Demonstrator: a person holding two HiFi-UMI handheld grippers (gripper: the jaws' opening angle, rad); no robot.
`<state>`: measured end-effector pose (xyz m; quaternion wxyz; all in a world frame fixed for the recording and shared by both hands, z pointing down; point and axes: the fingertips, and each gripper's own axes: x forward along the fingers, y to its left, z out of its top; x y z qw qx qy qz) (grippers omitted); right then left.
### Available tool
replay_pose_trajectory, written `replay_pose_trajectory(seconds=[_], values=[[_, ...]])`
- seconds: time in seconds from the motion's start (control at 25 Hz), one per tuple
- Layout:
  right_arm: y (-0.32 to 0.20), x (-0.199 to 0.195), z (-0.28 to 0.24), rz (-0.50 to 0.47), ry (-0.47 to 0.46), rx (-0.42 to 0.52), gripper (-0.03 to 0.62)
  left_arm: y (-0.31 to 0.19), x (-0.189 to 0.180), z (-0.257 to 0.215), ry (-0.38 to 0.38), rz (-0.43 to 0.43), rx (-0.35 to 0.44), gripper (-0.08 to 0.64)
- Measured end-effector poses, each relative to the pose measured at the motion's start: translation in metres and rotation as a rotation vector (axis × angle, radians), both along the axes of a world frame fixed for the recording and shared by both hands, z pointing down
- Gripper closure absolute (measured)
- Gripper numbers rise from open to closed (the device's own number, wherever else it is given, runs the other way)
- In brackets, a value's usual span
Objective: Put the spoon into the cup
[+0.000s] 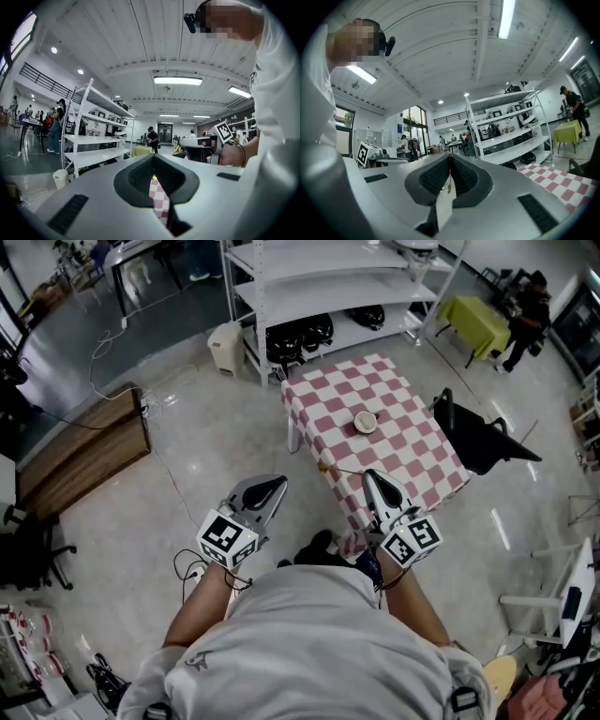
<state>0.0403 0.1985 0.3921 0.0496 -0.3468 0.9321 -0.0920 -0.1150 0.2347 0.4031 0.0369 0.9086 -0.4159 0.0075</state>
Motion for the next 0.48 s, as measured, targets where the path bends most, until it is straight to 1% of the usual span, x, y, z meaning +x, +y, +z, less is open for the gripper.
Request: replay_pose_trajectory(seconds=[0.32,0.48], values=[[-0.032,-0.004,0.003,-0.001,-0.003,-0.008,0.558,-0.023,-0.006,0.004,-0.018,-0.004,-0.010,0.548],[-0.052,-0.002,0.004,0.000,-0.004,-0.015,0.558,-0.043,-0.004,0.003,-0.023,-0.002,-0.011,0.548]])
